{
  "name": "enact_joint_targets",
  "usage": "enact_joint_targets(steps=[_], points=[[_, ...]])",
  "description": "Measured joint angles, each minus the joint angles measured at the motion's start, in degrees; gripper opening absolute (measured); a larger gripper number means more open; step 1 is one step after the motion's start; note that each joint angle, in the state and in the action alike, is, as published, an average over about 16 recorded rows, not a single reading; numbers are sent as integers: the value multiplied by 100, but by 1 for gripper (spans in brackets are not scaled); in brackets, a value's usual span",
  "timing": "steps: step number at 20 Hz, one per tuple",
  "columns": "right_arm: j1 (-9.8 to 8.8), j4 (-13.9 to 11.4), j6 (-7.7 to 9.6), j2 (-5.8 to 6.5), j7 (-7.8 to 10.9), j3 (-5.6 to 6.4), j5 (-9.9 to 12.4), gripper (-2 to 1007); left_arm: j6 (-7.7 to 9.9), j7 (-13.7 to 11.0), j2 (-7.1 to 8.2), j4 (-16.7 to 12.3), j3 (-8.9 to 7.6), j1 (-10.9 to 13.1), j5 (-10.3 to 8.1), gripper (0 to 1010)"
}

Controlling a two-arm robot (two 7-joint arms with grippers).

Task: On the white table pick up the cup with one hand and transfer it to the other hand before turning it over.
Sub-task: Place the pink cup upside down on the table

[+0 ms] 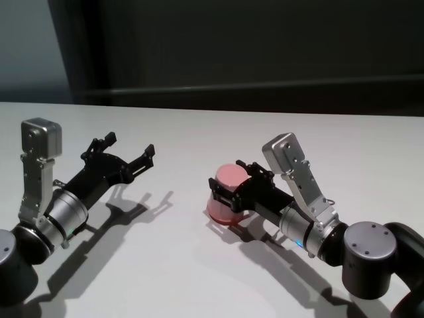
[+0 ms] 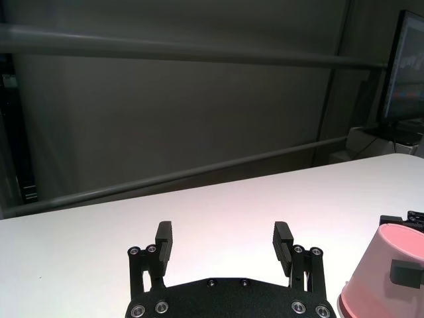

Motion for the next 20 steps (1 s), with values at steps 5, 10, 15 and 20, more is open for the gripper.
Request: enact_joint_targets(steps=[5,10,15,20], points=[[-33,38,19,-38,68,57,-20,737,0,0,0,0,0,0,0,1001],[-61,38,88,-55,115,95,-50,737,0,0,0,0,0,0,0,1001],[-75,25,156,-59,146,113,-85,737,0,0,0,0,0,0,0,1001],[-82,16,209,-57,161,118,-103,769,0,0,0,0,0,0,0,1001]])
